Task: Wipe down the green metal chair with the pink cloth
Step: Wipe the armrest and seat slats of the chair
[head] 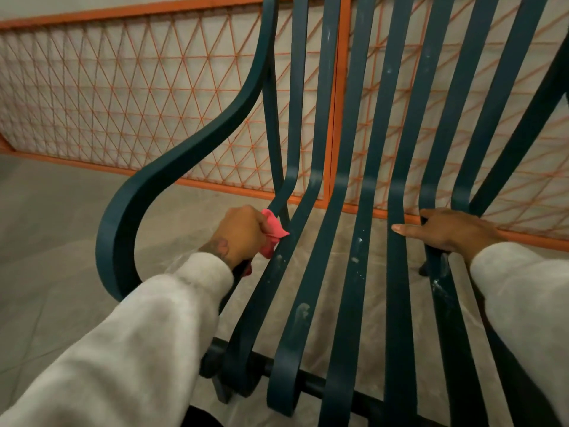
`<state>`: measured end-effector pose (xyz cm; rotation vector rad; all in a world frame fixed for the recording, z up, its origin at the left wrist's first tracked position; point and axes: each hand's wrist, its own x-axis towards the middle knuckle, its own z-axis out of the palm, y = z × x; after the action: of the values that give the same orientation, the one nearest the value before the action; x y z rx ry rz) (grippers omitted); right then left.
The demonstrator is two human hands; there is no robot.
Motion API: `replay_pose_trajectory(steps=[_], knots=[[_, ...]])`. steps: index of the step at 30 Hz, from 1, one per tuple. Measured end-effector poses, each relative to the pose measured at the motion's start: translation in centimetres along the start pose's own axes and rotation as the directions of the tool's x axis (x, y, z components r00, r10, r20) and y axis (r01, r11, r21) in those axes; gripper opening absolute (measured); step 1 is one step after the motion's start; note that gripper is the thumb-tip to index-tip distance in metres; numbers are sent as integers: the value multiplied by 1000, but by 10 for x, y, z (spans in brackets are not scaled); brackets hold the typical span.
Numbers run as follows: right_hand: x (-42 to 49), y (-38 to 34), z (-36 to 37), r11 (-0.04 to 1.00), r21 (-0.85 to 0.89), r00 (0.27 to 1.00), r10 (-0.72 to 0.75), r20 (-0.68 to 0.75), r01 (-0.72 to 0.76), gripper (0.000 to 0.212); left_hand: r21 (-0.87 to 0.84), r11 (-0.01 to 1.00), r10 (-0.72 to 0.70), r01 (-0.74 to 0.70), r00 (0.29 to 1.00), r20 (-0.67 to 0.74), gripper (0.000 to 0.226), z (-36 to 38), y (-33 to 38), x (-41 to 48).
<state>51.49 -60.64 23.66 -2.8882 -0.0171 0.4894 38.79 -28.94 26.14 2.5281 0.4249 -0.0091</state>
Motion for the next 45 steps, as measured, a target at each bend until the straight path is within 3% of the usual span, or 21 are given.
replay_pose_trajectory(steps=[5, 13, 18, 24, 32, 39, 45], knots=[[-2, 0, -2, 1000, 18, 1000, 3, 12, -3, 96, 69, 994, 86, -86, 996, 7, 17, 7, -3, 12], [1, 0, -3, 1000, 15, 1000, 6, 21, -7, 93, -210, 978, -2, 9, 1000, 31, 21, -8, -31, -48], [2, 0, 0, 999, 25, 999, -24, 43, 23, 85, -148, 989, -4, 4, 1000, -3, 23, -6, -43, -67], [-2, -6, -9, 999, 37, 997, -14, 76, 11, 80, -200, 980, -5, 10, 1000, 25, 4, -9, -26, -29], [-9, -8, -7, 989, 146, 997, -5, 79, -7, 74, -236, 971, 16, -18, 1000, -10, 15, -2, -24, -35], [-10, -9, -9, 995, 98, 997, -5, 74, -2, 78, -250, 967, -59, 53, 998, -17, 28, -3, -50, -91], [-10, -11, -9, 994, 109, 996, -26, 82, 17, 73, -129, 992, -9, 6, 1000, -20, 15, -9, -27, -65]])
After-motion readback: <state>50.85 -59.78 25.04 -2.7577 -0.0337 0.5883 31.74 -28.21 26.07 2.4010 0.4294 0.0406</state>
